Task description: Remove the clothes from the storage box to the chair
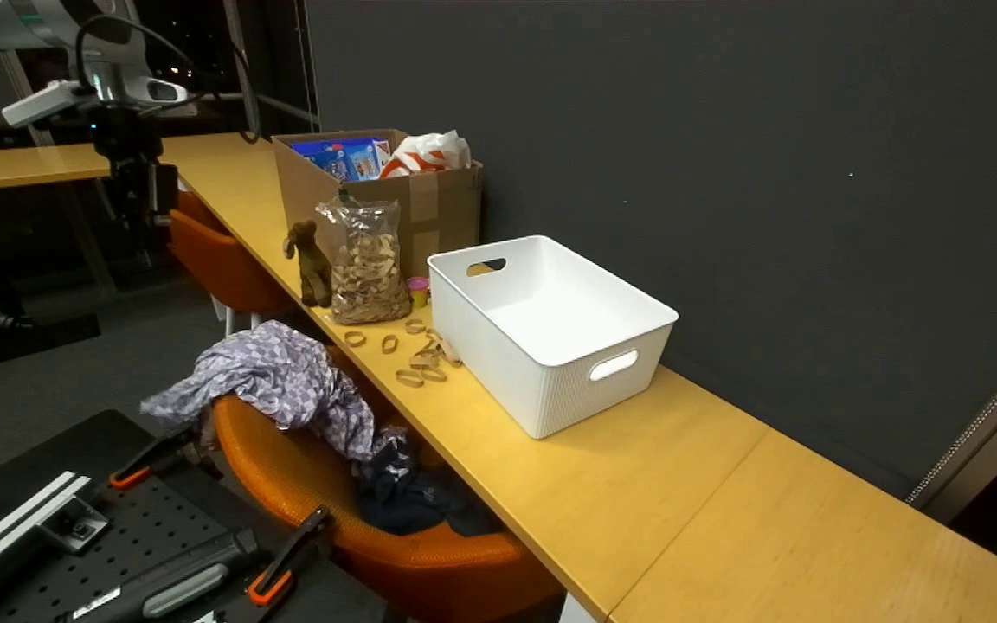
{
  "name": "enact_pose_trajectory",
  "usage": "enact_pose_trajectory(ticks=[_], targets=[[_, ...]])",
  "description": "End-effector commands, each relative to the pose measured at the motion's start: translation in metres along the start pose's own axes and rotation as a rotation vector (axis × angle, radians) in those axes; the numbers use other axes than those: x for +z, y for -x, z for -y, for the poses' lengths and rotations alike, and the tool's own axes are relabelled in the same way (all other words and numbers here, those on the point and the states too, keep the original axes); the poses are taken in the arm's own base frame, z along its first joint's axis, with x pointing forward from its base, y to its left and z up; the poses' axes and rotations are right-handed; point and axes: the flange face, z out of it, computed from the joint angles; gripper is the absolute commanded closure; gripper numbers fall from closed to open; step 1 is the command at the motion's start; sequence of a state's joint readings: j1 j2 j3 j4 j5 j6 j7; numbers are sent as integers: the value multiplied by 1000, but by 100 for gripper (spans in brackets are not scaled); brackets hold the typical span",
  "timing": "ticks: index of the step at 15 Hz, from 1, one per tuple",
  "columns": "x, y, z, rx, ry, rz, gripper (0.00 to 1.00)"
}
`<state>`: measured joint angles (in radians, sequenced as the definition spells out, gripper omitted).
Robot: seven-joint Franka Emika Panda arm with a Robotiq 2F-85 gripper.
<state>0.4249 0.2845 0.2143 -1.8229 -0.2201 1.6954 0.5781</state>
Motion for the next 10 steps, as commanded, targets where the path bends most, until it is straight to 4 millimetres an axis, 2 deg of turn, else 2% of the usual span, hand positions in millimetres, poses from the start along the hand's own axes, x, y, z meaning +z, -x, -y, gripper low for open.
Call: enact_pose_trajectory(ticks=[1, 3, 4, 6, 8, 10], targets=[[-28, -15, -79, 101, -15, -52, 18], [-43, -25, -134, 189, -36, -99, 3], [-49, -28, -165, 236, -37, -142, 0], [-59, -31, -227, 303, -57, -227, 0], [-60, -36, -287, 374, -94, -294, 0], [-43, -43, -334, 435, -126, -350, 0]])
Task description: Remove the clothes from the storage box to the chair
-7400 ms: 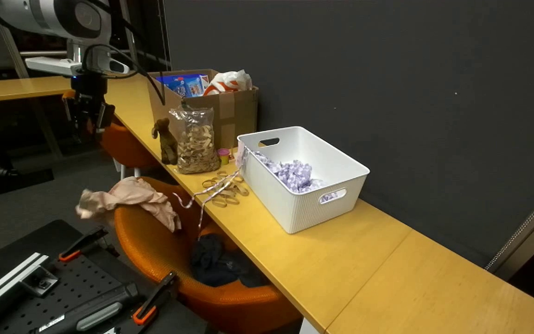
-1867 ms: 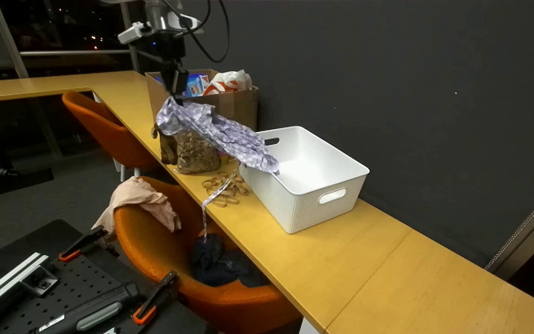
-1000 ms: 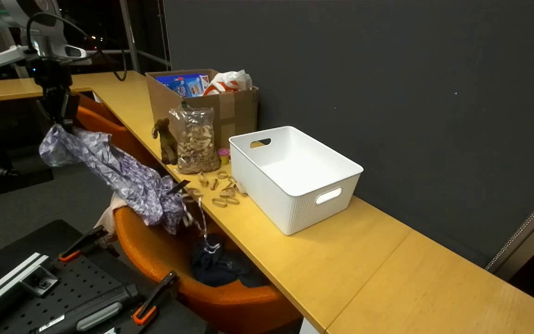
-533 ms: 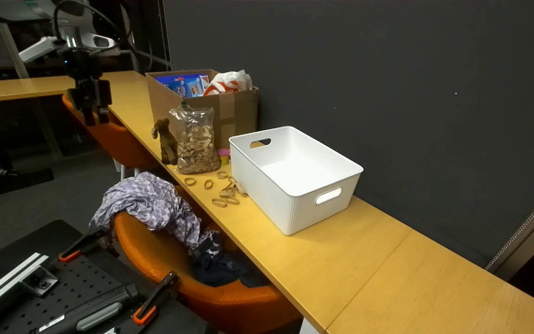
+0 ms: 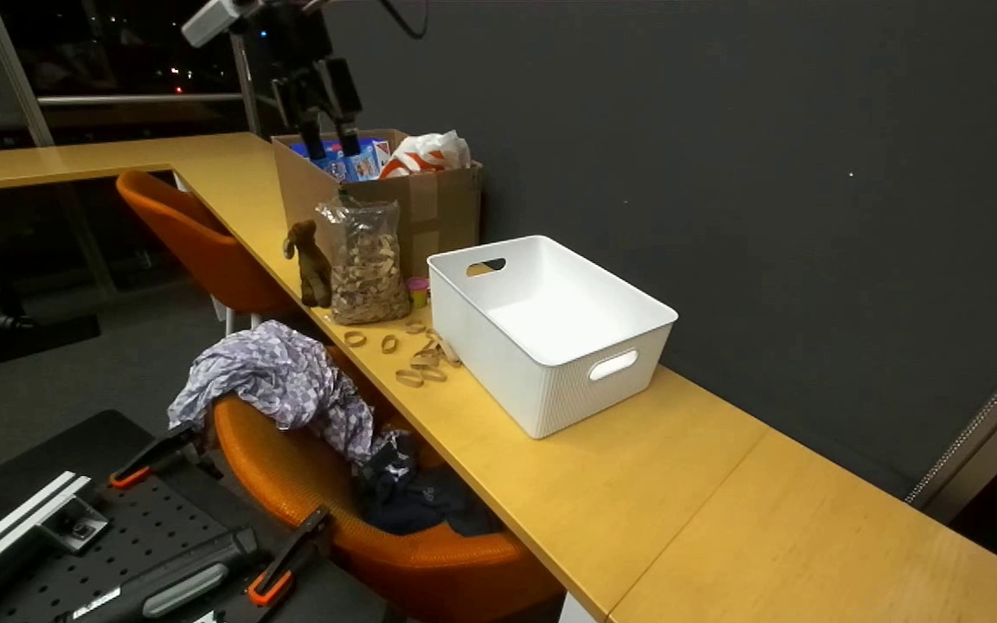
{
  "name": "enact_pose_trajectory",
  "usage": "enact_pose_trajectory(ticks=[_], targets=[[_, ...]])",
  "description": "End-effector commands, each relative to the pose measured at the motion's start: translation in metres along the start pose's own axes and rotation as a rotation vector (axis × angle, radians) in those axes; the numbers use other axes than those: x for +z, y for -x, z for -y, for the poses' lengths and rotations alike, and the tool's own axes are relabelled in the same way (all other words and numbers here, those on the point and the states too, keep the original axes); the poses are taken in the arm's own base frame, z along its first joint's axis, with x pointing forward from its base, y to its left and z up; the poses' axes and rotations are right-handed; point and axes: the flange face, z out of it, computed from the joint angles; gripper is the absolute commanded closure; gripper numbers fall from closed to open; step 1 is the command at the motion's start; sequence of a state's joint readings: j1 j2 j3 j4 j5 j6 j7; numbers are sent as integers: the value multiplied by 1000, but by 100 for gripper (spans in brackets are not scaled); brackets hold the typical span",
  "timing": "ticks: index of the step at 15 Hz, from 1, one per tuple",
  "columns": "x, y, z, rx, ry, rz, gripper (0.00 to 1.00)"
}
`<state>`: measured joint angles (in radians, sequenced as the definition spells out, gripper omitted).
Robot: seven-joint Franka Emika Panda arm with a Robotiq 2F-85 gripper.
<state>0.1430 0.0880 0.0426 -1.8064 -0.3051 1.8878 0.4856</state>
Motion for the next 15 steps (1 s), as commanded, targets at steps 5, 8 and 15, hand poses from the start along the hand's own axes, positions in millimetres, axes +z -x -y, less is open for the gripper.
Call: enact_pose_trajectory(ticks=[5, 8, 15], targets=[[84, -37, -111, 126, -71, -181, 0], [135, -30, -110, 123, -91, -204, 0], [221, -22, -95, 104, -99, -181, 0]])
